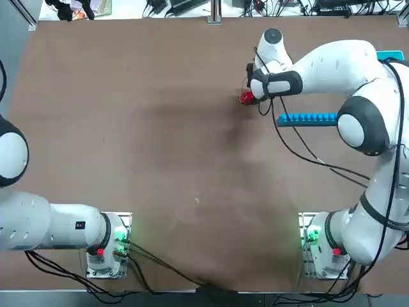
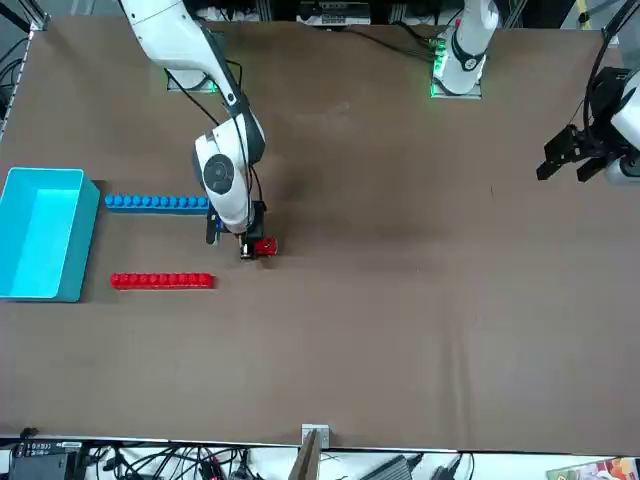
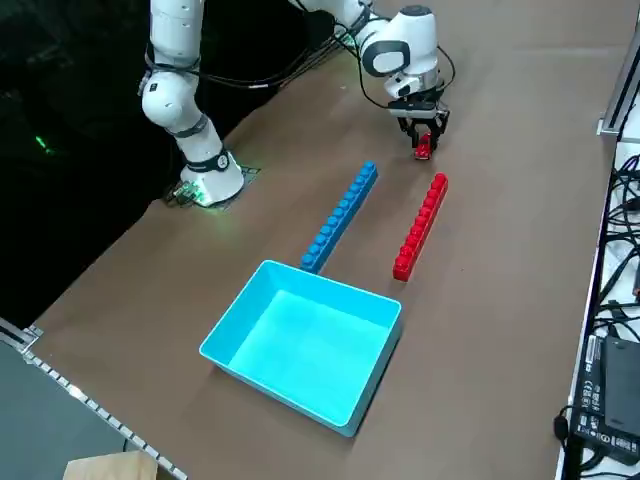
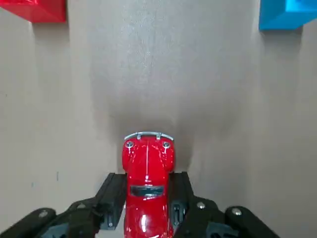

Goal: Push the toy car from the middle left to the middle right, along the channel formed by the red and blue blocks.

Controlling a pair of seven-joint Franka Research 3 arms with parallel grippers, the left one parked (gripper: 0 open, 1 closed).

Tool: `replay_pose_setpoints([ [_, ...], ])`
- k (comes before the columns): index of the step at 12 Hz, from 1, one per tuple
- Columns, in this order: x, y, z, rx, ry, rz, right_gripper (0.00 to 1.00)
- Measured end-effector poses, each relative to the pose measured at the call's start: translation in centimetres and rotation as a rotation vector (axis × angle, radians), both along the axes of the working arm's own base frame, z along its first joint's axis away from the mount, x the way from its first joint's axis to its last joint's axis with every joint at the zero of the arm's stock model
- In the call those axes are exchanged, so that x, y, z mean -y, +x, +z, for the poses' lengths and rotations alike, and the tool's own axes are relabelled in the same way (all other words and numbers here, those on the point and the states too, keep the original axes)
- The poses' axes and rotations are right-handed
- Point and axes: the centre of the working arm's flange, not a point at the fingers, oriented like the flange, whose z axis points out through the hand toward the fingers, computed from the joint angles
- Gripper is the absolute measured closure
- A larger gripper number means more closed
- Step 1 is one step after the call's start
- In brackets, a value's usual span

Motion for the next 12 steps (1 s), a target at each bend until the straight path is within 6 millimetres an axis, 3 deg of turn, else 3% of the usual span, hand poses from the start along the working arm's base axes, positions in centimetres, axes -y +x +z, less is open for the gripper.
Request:
replay_pose_setpoints([
  [12, -2.2, -0.2, 0.0, 0.008, 0.008, -0.023, 0.51],
])
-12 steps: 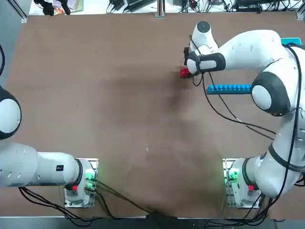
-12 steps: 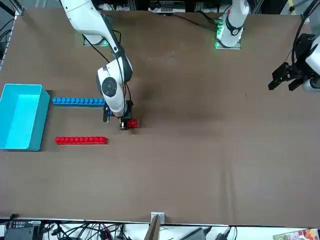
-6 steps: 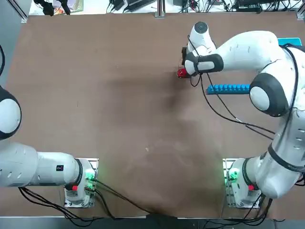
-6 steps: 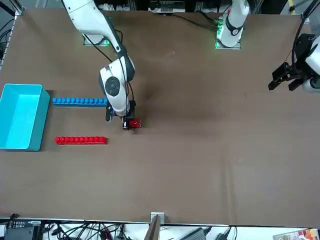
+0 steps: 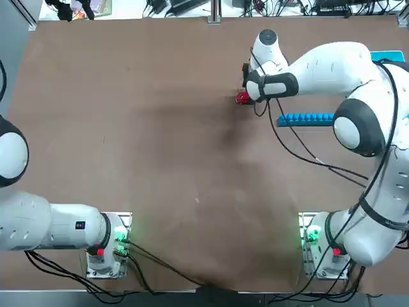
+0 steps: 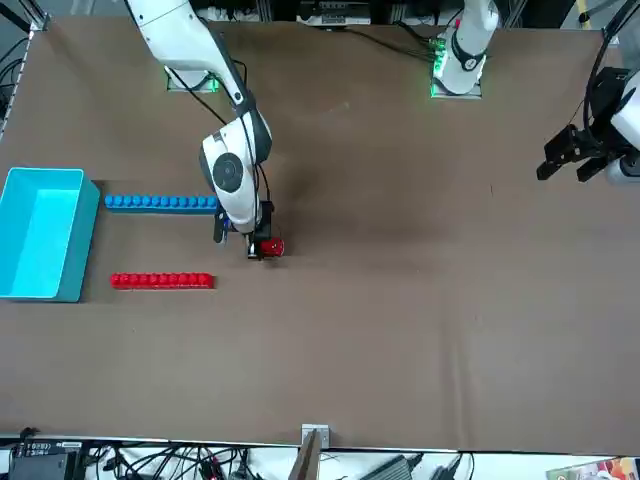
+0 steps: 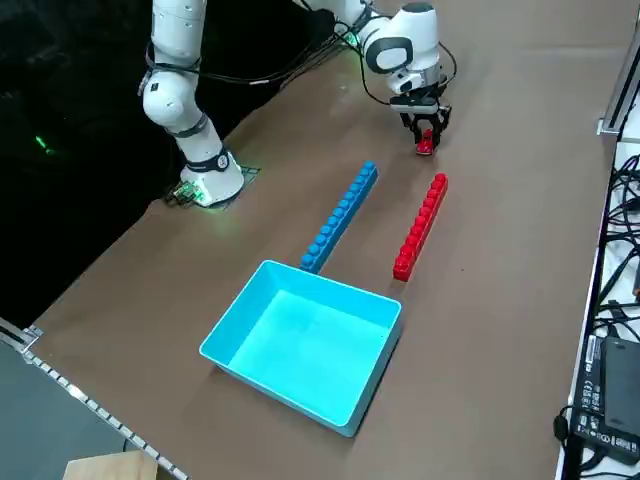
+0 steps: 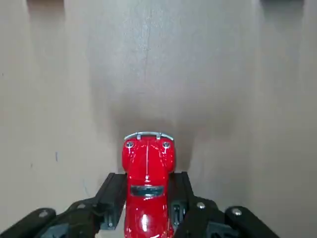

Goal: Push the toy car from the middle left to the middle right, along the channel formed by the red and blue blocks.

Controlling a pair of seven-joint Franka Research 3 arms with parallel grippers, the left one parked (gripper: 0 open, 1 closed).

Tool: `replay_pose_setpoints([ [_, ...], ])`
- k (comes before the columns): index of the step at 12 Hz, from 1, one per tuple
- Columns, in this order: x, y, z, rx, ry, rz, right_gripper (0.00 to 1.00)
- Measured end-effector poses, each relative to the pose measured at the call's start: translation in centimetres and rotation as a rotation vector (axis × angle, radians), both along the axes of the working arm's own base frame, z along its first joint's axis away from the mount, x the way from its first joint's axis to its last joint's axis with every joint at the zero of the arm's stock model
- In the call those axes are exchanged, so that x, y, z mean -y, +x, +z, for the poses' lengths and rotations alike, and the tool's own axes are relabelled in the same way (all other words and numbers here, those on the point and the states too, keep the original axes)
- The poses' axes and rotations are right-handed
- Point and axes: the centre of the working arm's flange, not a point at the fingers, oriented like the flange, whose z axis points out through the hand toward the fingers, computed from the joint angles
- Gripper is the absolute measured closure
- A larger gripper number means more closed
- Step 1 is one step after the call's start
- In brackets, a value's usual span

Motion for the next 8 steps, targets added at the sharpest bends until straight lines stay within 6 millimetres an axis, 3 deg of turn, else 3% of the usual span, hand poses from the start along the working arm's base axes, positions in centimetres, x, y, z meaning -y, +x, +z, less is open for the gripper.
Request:
replay_pose_setpoints([
  [8, -1.7, -0.1, 0.0, 0.008, 0.008, 0.011, 0.51],
])
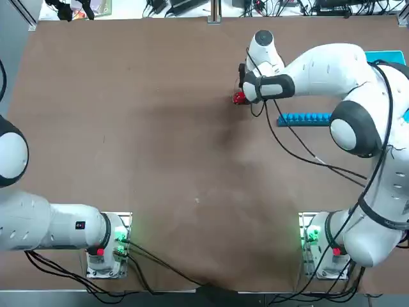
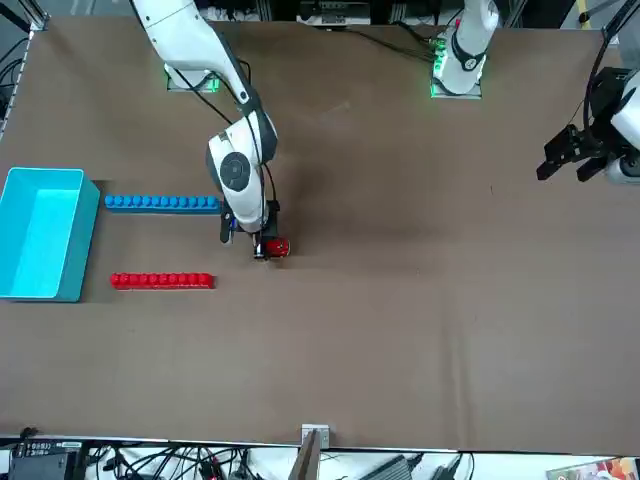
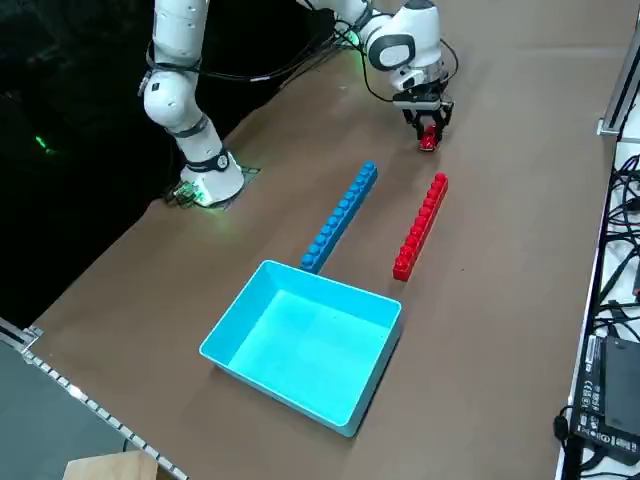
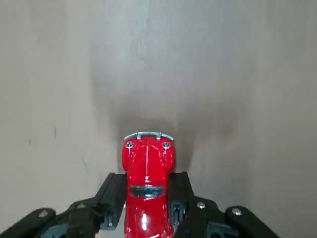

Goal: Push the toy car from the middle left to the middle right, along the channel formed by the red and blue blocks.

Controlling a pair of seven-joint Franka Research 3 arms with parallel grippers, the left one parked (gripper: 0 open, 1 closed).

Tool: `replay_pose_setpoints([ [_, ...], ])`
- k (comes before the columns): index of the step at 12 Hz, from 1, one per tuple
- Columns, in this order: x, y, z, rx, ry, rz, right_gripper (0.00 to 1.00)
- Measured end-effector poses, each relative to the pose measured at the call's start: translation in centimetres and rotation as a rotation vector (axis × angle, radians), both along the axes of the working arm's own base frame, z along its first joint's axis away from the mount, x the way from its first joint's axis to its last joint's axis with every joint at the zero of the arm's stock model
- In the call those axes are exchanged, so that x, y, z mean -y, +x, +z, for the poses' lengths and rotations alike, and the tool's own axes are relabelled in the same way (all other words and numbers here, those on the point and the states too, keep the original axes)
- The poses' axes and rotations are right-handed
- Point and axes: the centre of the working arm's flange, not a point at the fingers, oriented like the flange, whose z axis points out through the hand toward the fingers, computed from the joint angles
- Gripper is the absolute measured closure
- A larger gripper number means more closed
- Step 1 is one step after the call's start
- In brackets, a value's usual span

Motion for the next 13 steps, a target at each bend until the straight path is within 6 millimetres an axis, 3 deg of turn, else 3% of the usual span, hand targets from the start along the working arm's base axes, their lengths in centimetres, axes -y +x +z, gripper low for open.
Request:
replay_pose_setpoints([
  [5, -3.1, -0.1, -0.1, 0.004, 0.036, 0.002, 0.49],
  [9, -3.3, 0.0, -0.9, 0.0, 0.034, 0.003, 0.42],
  [11, -3.5, -0.1, -1.5, -0.005, 0.03, 0.005, 0.22],
  [13, -3.9, 0.2, -0.4, -0.005, 0.03, 0.009, 0.01],
])
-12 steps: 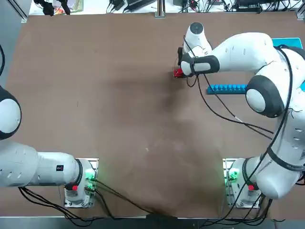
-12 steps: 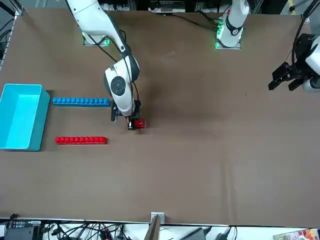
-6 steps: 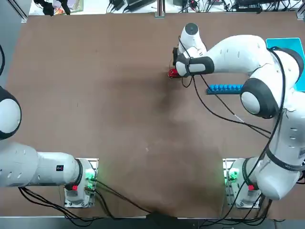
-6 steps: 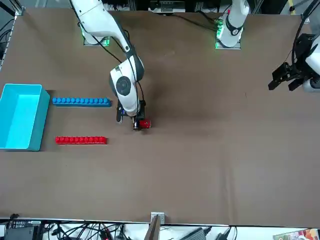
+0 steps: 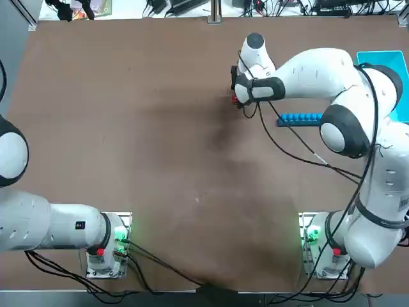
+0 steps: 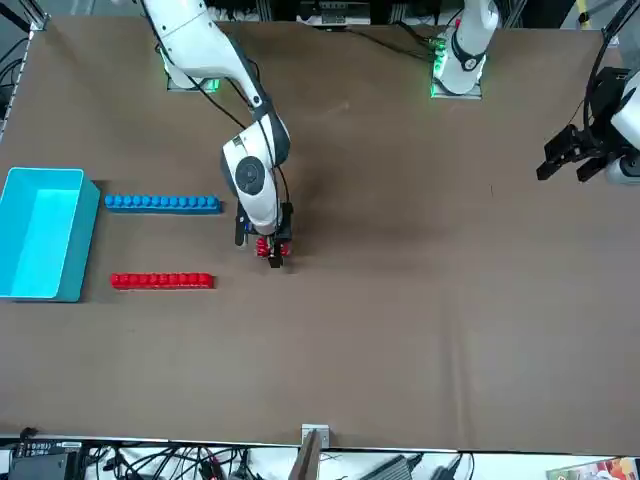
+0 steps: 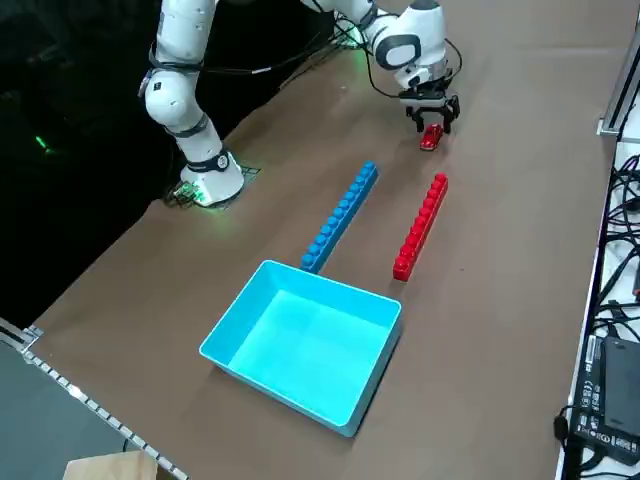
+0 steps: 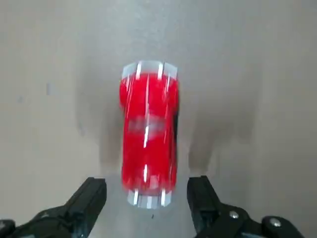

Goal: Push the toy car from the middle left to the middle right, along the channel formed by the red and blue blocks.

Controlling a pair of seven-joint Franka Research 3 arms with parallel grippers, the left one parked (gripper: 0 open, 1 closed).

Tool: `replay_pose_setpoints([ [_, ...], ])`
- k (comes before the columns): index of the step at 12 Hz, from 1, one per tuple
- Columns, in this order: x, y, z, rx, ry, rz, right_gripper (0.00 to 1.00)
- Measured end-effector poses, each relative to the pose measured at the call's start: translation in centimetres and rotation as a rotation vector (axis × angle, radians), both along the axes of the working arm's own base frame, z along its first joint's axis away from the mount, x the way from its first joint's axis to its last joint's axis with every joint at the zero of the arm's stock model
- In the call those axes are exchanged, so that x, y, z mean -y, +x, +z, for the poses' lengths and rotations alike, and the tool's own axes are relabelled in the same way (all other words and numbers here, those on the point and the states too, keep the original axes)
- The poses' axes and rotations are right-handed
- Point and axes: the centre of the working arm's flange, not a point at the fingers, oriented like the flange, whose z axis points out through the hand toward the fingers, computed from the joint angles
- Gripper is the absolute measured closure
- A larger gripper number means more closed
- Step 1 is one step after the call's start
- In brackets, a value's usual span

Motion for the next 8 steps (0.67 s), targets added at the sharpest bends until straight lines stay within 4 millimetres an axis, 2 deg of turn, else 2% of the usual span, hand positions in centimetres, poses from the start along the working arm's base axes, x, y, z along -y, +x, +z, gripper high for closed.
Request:
replay_pose_setpoints([
  [2, -0.5, 0.6, 2.8, -0.015, -0.015, 0.01, 0.0],
  [8, -0.4, 1.2, 14.4, -0.01, -0.025, 0.111, 0.0],
])
